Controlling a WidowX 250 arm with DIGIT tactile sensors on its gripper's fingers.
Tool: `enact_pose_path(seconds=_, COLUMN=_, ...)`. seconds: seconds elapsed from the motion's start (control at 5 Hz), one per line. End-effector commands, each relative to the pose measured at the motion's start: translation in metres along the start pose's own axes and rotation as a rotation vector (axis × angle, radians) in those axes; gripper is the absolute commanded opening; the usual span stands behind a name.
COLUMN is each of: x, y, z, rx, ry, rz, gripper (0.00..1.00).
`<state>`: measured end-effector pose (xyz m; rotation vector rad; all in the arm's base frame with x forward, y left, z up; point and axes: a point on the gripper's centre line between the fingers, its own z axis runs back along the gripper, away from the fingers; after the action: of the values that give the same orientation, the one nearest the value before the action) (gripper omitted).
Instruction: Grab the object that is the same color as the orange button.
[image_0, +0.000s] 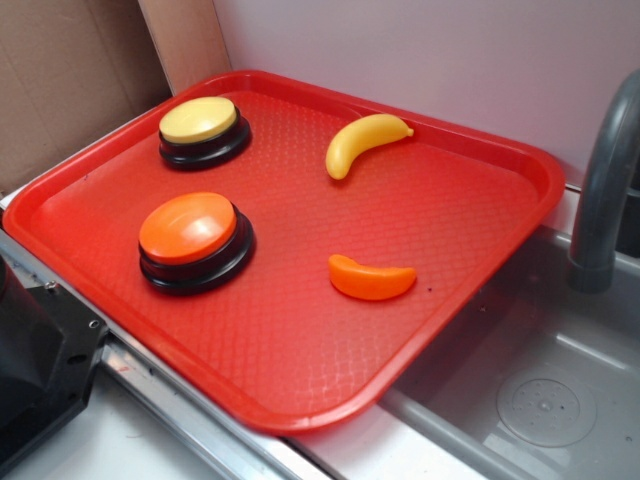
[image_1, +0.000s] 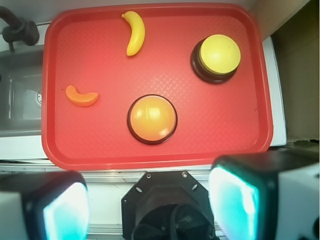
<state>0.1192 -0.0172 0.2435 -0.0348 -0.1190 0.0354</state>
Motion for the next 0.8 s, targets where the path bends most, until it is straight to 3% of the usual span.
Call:
enact_pose_path(seconds=0.0, x=0.000, y=0.000, z=0.000, rx=0.000, ry=0.000, rz=0.000, gripper=1.00)
enact_pose_path(seconds=0.2, x=0.024, y=-0.027, z=-0.016, rx=-0.002, ry=-0.031, rz=-0.252, gripper=1.00)
enact_pose_path(seconds=0.6, x=0.027, y=-0.081, z=-0.086, rx=-0.037, ry=0.017, rz=-0.751, gripper=1.00)
